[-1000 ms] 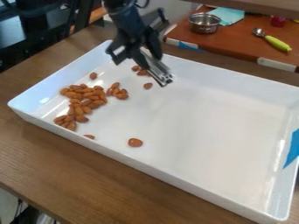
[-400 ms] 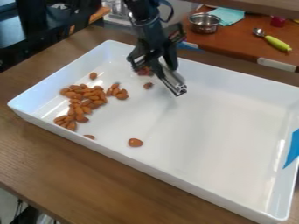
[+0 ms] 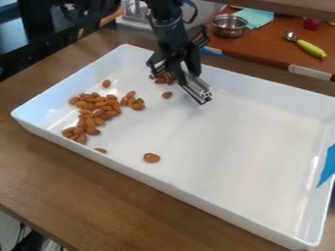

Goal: Sweep into pile

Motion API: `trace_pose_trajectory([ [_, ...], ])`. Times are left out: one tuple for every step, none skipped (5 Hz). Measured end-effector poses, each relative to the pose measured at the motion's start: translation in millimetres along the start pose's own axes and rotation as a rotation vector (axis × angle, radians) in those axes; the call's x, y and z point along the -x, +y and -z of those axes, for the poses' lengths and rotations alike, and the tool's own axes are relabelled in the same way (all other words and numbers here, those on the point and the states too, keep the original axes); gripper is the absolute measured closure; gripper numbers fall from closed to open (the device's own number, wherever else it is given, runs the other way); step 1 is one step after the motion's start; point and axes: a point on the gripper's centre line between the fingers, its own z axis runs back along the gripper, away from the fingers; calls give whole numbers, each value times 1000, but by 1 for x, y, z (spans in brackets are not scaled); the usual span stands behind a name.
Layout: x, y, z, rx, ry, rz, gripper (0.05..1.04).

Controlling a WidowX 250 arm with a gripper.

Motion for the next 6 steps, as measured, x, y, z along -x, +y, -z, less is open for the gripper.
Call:
trace_pose_trajectory([
  [-1, 2, 2, 11, -8, 22, 756],
  [4, 24, -6, 12, -2, 37, 756],
  [4, 41, -23, 39, 13, 41, 756],
  [4, 48, -33, 62, 34, 43, 756],
  [5, 58, -51, 91, 55, 53, 756],
  [22, 49, -52, 102, 111, 150, 756],
])
